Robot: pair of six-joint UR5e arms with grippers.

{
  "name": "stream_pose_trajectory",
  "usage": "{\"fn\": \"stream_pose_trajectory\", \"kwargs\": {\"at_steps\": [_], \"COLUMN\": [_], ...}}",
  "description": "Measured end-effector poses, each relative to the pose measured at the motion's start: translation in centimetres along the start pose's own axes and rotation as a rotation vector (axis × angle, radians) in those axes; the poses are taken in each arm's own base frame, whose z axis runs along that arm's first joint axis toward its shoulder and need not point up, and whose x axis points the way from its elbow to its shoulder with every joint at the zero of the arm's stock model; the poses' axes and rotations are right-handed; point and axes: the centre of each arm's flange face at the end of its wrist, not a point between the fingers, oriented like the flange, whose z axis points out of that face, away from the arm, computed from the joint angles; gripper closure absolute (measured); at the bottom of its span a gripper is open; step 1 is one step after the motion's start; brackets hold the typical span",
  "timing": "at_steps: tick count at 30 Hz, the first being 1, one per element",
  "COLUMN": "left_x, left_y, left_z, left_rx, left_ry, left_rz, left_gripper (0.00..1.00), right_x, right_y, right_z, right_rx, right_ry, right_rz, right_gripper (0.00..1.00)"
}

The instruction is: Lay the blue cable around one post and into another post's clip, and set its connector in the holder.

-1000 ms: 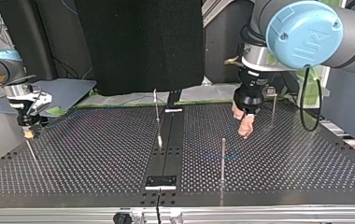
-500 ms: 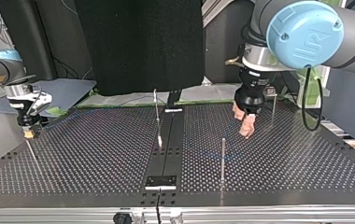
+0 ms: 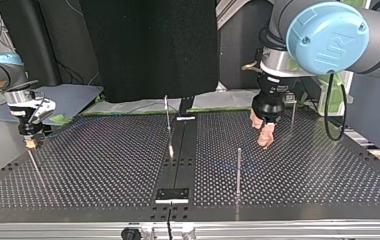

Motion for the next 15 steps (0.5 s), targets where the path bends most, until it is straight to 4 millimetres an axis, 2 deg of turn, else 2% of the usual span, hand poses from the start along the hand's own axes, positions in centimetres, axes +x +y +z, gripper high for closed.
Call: {"fn": "stream_pose_trajectory", "kwargs": {"at_steps": [15], "left_x": [-0.08], "left_y": [0.5], "left_z": [0.06], "left_rx": [-0.039], "left_ry": [-0.005], "left_rz": [-0.008], "left_gripper": [0.0], "right_x": [0.0], "right_y": [0.0], "right_z": [0.0], "right_rx": [0.0], "right_ry": [0.0], "right_rz": [0.0], "right_gripper": [0.0]}}
